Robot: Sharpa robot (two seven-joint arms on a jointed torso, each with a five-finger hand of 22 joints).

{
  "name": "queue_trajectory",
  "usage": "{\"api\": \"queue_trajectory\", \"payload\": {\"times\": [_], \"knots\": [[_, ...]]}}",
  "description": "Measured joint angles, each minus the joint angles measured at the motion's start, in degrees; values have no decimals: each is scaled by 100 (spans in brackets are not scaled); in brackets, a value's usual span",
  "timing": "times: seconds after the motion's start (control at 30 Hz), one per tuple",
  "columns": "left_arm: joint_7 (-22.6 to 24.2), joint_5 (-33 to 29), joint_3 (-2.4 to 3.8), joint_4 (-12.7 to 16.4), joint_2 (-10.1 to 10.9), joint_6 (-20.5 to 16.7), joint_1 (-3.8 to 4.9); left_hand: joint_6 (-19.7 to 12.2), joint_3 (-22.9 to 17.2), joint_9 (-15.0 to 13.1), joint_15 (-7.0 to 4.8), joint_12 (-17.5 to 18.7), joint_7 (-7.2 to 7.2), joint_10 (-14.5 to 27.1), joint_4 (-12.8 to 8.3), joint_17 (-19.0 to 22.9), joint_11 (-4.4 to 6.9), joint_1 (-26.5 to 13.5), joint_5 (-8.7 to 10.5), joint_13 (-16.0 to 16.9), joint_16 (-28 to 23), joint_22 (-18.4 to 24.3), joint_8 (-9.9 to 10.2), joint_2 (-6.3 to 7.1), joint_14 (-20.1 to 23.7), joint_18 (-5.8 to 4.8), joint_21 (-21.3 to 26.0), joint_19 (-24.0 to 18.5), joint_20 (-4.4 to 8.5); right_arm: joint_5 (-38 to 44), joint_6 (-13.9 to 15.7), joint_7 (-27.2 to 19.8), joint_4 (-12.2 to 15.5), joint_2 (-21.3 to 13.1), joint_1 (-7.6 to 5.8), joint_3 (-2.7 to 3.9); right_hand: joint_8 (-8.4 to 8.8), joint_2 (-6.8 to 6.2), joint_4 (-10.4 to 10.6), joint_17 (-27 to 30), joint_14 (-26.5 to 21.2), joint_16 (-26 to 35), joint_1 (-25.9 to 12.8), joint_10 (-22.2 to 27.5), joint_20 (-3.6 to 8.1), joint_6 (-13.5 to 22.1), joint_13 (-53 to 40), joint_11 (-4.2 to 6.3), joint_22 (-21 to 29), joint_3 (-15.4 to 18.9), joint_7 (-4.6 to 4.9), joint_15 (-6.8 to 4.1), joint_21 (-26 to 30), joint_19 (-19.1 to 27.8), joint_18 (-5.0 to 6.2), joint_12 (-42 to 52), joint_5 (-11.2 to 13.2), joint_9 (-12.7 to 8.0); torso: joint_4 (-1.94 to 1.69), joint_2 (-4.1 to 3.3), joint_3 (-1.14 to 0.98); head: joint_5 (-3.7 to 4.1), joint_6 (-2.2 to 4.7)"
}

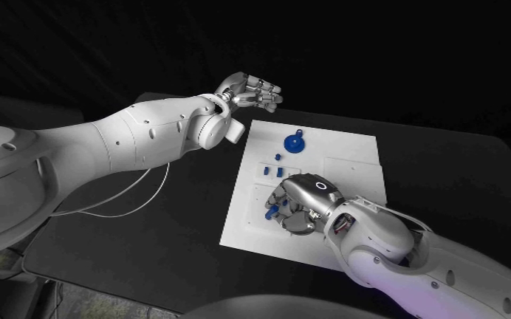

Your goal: Assemble the parts on the task board

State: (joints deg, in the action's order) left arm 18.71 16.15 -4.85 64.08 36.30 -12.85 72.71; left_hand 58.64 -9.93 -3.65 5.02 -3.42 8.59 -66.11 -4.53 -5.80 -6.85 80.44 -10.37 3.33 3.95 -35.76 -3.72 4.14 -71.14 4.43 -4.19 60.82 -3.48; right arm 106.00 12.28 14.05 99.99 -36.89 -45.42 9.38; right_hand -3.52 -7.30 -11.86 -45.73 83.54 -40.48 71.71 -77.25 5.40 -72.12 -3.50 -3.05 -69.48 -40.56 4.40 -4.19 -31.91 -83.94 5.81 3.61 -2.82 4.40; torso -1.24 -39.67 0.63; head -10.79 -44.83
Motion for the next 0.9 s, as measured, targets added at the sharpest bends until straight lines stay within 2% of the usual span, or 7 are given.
{"api": "queue_trajectory", "payload": {"times": [0.9], "knots": [[-3, -3, 0, -10, -2, 34, -1, 0, 0, 0, 0, 0, 0, 0, 0, 0, 0, -22, 0, 0, 0, 11, 0, -22, 0, 0, 0, 0, 0, 516, -178, 219, -47, 83, 4, -37, 6, 0, -50, -40, 2, 22, 2, 0, -1, -11, -40, 0, -76, -32, -12, 2, -1, 0, 4, -6, 39, -4, 0, 4, 1, -23, -23]]}}
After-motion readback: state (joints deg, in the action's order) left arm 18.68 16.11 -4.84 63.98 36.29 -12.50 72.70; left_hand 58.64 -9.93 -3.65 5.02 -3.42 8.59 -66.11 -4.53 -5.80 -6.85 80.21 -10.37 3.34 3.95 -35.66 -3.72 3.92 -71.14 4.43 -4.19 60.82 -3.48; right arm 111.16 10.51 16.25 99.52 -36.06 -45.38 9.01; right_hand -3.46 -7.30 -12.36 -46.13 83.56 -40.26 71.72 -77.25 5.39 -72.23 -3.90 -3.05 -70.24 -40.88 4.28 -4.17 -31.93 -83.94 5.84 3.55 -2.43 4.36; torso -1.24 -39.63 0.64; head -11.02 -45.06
